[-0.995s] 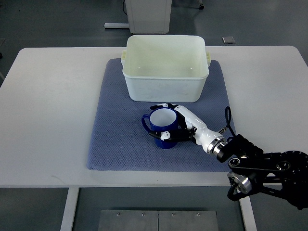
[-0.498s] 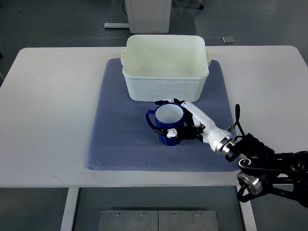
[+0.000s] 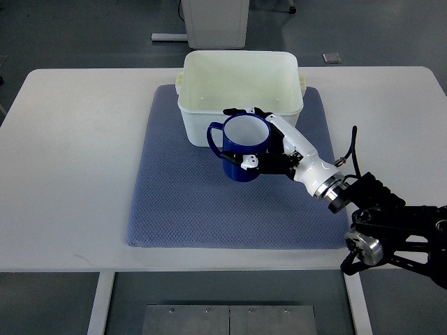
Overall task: Place cup in box with right hand
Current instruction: 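Lift the blue mug with the right hand over the white tub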
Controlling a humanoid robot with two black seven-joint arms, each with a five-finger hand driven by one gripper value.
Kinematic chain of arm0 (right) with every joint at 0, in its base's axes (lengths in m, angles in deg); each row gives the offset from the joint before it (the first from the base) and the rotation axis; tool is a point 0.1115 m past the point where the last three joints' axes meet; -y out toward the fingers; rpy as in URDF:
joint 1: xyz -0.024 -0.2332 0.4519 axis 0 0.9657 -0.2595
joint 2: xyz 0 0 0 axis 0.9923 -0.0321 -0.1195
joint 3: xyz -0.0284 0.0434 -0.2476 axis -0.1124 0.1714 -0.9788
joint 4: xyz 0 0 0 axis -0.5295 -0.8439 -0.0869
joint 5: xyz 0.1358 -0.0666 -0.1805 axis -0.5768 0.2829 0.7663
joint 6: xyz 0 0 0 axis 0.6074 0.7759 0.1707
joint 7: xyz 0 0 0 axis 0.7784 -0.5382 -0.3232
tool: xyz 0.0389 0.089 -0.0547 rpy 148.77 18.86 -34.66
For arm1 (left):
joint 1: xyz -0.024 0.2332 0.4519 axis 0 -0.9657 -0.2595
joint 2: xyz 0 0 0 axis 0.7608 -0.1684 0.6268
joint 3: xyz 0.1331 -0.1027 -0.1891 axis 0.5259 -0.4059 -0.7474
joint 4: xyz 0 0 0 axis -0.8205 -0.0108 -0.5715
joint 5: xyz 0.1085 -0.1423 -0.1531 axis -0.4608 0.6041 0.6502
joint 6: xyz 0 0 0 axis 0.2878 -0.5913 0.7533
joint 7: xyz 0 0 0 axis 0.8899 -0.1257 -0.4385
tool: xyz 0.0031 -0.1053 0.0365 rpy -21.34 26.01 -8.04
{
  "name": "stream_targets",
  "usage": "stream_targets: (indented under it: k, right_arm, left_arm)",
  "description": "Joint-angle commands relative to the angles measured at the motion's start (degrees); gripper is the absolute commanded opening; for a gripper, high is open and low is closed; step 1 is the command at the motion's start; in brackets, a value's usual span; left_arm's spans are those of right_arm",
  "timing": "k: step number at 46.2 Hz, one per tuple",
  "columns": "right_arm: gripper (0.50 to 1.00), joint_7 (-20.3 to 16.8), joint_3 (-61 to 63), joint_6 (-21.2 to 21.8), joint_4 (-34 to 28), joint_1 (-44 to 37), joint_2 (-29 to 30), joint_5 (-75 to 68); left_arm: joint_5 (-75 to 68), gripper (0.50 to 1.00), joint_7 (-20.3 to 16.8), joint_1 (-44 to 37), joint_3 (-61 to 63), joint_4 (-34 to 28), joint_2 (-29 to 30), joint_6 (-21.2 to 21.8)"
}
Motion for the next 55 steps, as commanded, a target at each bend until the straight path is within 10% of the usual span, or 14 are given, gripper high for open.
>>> stream_targets:
  k: [1, 55]
  right_arm:
    - [0.5, -0.24, 0.11, -0.01, 0.02, -1.75, 0.12, -0.2]
    - [0.5, -9.82, -4.02, -1.06, 23.56, -22.95, 14.61, -23.76]
  left_arm:
    - [-0.03, 1.0, 0.01, -0.02, 0.0, 0.0, 0.0, 0.0]
    - [-0.03, 1.0, 0.01, -0.02, 0.0, 0.0, 0.0, 0.0]
